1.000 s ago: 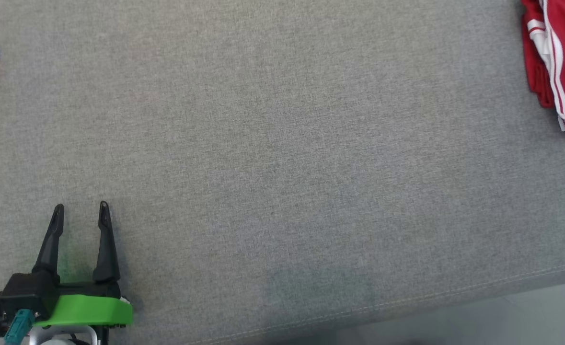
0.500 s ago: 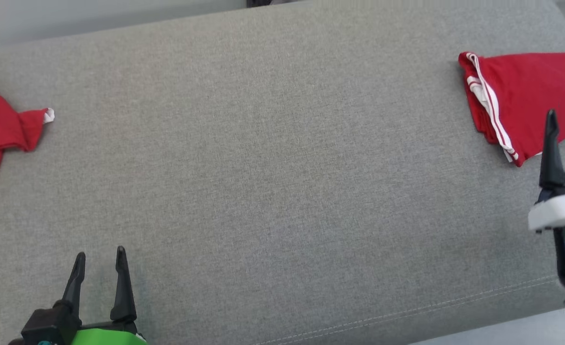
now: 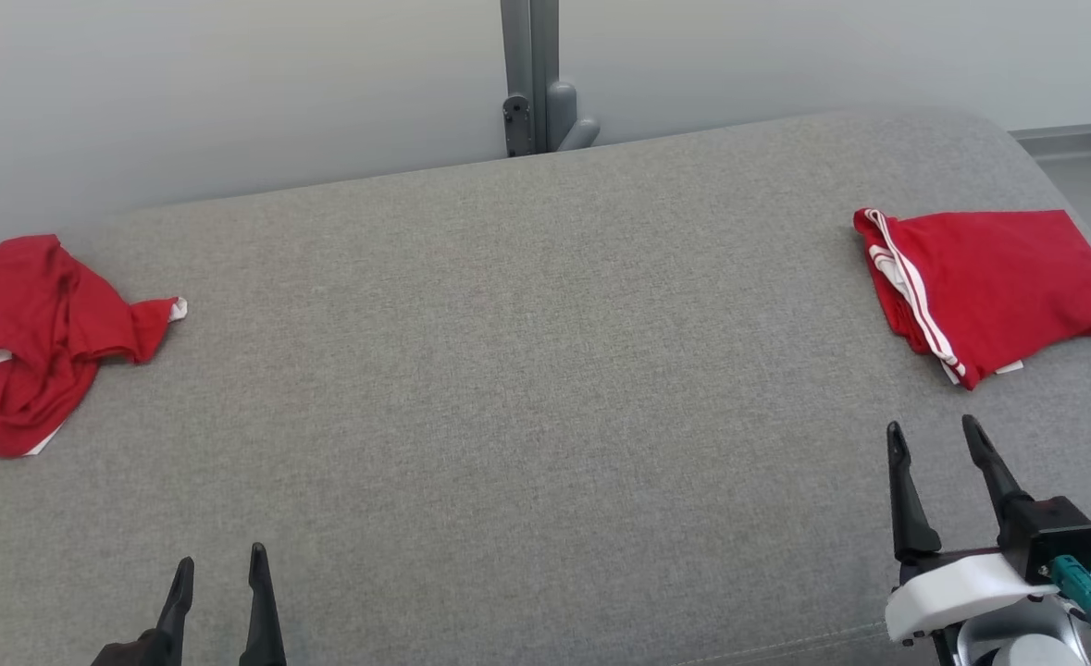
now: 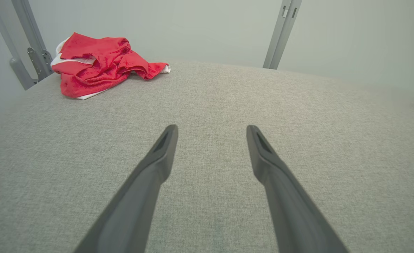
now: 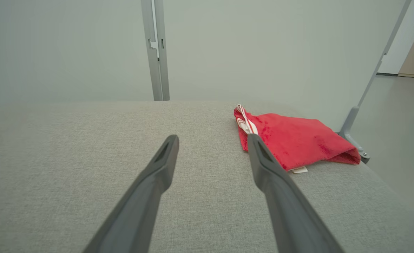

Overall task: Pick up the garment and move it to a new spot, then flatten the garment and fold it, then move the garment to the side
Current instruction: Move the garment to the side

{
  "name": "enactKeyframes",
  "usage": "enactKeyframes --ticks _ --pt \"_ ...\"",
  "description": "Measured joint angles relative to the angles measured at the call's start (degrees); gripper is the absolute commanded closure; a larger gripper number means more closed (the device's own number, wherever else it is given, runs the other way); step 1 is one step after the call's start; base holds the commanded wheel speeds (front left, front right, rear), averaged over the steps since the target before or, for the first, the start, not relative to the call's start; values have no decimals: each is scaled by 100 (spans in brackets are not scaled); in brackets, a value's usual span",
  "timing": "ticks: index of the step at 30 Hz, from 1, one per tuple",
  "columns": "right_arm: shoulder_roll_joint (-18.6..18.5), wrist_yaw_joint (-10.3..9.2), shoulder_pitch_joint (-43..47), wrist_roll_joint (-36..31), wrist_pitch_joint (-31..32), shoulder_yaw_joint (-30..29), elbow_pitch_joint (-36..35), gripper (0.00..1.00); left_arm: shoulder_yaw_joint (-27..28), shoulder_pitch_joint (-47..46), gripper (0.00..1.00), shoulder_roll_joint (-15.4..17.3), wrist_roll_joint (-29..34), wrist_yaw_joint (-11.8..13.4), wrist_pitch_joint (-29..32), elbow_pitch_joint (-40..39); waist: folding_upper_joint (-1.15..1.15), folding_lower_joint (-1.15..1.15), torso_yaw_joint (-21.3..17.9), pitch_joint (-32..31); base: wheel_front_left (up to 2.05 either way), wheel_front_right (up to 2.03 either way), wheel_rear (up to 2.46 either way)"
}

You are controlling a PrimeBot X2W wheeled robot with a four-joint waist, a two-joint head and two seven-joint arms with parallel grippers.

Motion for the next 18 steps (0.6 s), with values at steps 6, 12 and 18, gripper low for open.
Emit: enactKeyframes --ticks 6,12,18 --pt "30 0 113 87 0 301 279 0 2 -18 0 0 0 56 0 279 0 0 188 -114 0 0 0" --pt "30 0 114 171 -1 346 334 0 -21 -15 0 1 -58 83 0 321 0 0 472 -145 0 0 0" --pt "31 0 110 186 -1 318 313 0 -48 -17 0 1 -76 29 0 319 0 0 675 -156 0 0 0"
